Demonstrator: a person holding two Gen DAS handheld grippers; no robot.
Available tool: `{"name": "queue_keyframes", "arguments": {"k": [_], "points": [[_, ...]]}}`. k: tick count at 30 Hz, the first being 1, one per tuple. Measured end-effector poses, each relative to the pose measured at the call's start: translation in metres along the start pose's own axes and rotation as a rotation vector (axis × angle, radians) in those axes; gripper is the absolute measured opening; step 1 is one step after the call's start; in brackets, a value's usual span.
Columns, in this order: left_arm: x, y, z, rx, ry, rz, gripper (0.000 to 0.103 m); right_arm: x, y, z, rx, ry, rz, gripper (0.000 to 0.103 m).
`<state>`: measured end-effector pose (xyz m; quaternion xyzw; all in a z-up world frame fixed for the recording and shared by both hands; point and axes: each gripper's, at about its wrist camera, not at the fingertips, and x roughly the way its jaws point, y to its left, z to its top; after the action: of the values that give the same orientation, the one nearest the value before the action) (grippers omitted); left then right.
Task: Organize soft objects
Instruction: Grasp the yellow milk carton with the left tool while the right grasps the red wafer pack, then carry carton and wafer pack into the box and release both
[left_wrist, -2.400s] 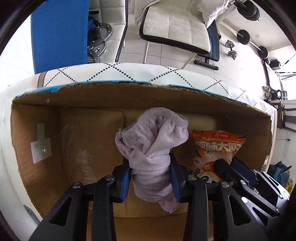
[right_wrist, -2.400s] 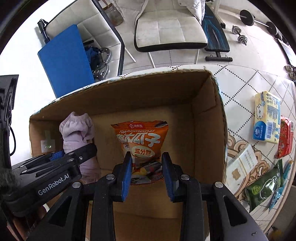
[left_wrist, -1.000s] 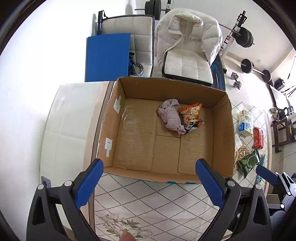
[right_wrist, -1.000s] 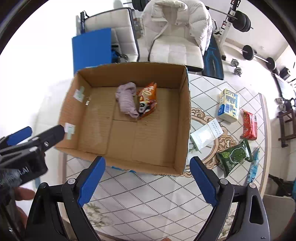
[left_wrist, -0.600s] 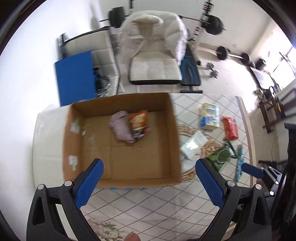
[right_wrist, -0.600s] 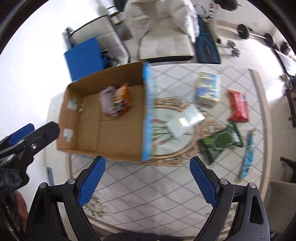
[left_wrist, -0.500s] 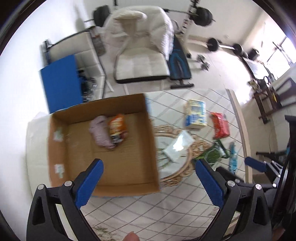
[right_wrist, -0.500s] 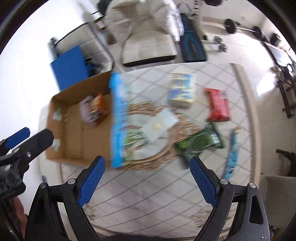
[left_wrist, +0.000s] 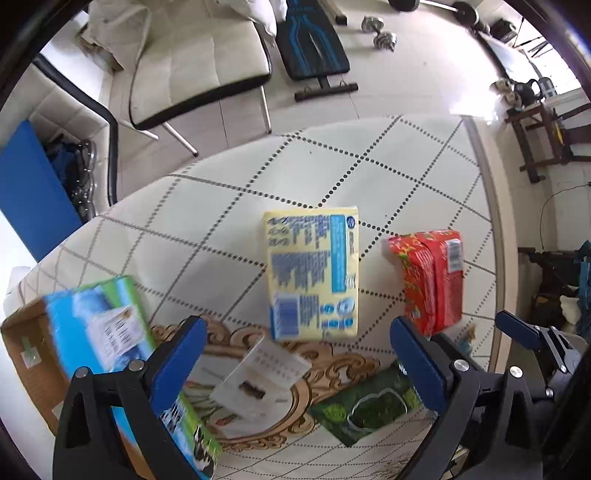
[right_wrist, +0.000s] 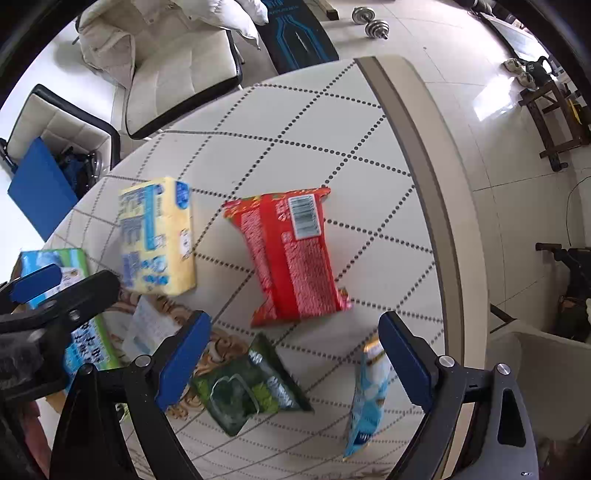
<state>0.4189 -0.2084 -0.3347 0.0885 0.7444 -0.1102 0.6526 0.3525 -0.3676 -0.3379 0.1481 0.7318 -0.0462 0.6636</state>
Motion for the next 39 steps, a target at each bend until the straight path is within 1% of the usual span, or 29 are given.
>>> {"name": "queue_keyframes", "arguments": {"k": [4,8,9,10,11,12,13,15,17,19,21,24,28,31,32,34,37,39], "points": [[0.033,-0.007,0.018,0.014,0.070,0.016,0.102,0.024,-0.001,0.012,0.002,0.044,0.009,0.094],[0.052,-0.010,0.026,0.010,0.101,0.022,0.102,0.041,-0.001,0.022,0.006,0.070,0.001,0.093],[0.055,-0.010,0.029,0.008,0.101,0.031,0.100,0.044,0.000,0.023,0.004,0.072,-0.005,0.092],[0.056,-0.011,0.030,0.010,0.099,0.034,0.094,0.046,0.001,0.024,0.002,0.073,-0.011,0.092],[0.058,-0.011,0.031,0.013,0.102,0.038,0.088,0.050,0.002,0.025,0.000,0.076,-0.017,0.089],[0.060,-0.011,0.032,0.018,0.108,0.044,0.072,0.052,0.003,0.026,-0.001,0.080,-0.019,0.086],[0.062,-0.011,0.032,0.023,0.113,0.045,0.062,0.055,0.004,0.028,-0.001,0.086,-0.019,0.083],[0.062,-0.009,0.030,0.027,0.102,0.045,0.062,0.061,0.007,0.028,-0.003,0.102,-0.033,0.064],[0.060,-0.008,0.028,0.024,0.085,0.054,0.061,0.060,0.012,0.028,-0.012,0.083,-0.058,0.056],[0.057,-0.006,0.025,0.021,0.078,0.057,0.061,0.057,0.015,0.026,-0.018,0.071,-0.066,0.053],[0.049,-0.003,0.018,0.012,0.060,0.050,0.061,0.051,0.019,0.022,-0.029,0.056,-0.076,0.050],[0.028,0.005,0.009,-0.010,0.016,0.027,0.061,0.039,0.027,0.013,-0.041,0.032,-0.070,0.049],[-0.009,0.020,-0.008,-0.041,-0.054,-0.036,0.061,0.006,0.039,0.000,-0.056,-0.012,-0.037,0.048],[-0.050,0.036,-0.035,-0.054,-0.138,-0.069,0.061,-0.025,0.053,-0.018,-0.069,-0.055,0.009,0.048],[-0.060,0.040,-0.043,-0.058,-0.160,-0.076,0.061,-0.037,0.050,-0.027,-0.074,-0.066,0.021,0.048],[-0.090,0.058,-0.067,-0.076,-0.225,-0.085,0.061,-0.055,0.060,-0.042,-0.089,-0.084,0.050,0.048],[-0.122,0.090,-0.100,-0.114,-0.292,-0.095,0.061,-0.082,0.085,-0.068,-0.121,-0.105,0.106,0.048],[-0.142,0.118,-0.124,-0.142,-0.331,-0.083,0.061,-0.097,0.116,-0.088,-0.149,-0.119,0.147,0.048]]}}
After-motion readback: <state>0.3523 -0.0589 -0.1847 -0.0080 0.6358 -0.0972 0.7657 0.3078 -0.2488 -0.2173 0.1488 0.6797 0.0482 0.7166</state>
